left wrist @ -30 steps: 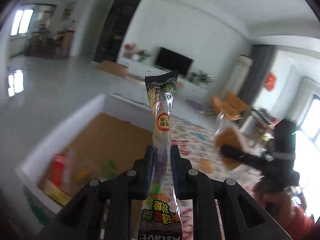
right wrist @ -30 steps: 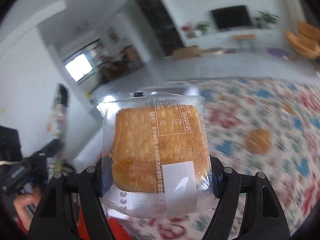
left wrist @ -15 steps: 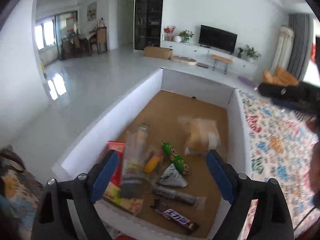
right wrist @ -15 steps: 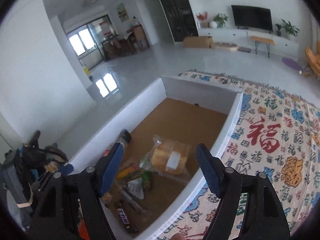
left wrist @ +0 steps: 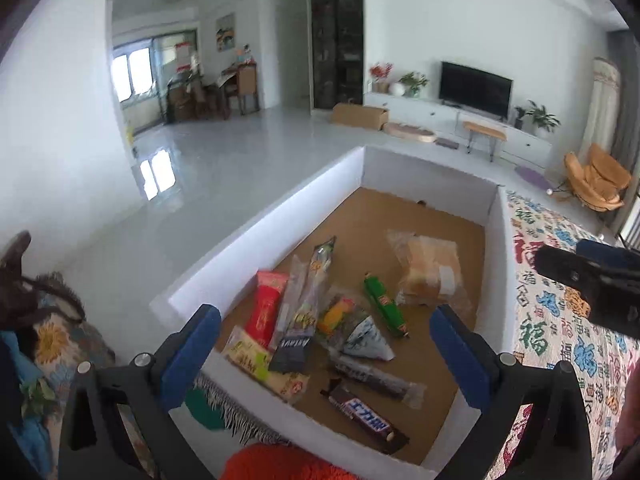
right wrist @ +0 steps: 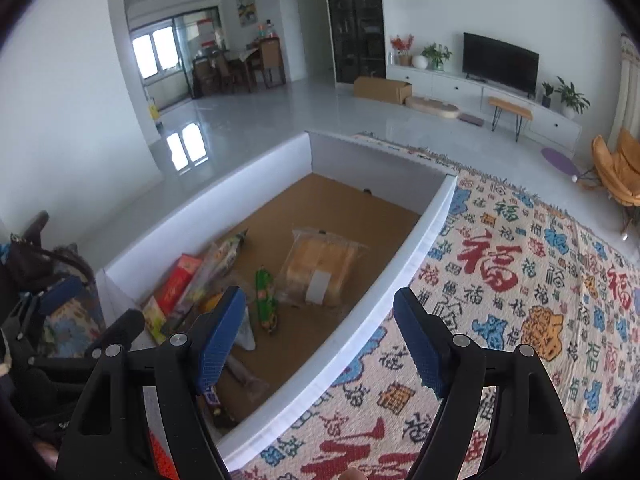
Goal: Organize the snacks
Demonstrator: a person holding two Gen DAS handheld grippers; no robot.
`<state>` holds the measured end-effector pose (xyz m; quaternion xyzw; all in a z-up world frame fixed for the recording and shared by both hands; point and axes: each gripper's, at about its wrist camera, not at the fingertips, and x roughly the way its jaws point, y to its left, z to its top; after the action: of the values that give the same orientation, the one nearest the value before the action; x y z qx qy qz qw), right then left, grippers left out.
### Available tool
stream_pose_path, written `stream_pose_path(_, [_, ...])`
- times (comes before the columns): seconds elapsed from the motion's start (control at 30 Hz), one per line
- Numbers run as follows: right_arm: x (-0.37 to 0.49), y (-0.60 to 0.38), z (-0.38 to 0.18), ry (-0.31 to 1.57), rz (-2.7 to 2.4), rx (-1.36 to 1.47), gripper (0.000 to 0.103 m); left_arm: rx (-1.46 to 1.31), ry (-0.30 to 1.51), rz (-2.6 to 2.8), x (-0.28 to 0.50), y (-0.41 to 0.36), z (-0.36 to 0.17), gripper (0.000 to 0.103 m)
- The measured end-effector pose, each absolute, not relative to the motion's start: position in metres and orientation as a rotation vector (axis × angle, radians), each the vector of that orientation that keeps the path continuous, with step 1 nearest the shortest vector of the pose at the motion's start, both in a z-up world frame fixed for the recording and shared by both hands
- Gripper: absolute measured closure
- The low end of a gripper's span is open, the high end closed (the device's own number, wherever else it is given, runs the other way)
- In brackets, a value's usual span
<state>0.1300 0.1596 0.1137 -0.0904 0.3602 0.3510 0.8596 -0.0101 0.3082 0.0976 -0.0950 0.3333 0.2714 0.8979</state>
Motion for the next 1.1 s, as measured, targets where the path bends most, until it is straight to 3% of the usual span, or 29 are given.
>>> stream_pose_path(1.1, [0.098, 0.194, 0.095, 0.767, 0.767, -0.332, 0.023, -0.160, 0.721, 0.646, -0.016, 0.331, 0.090, 0.000])
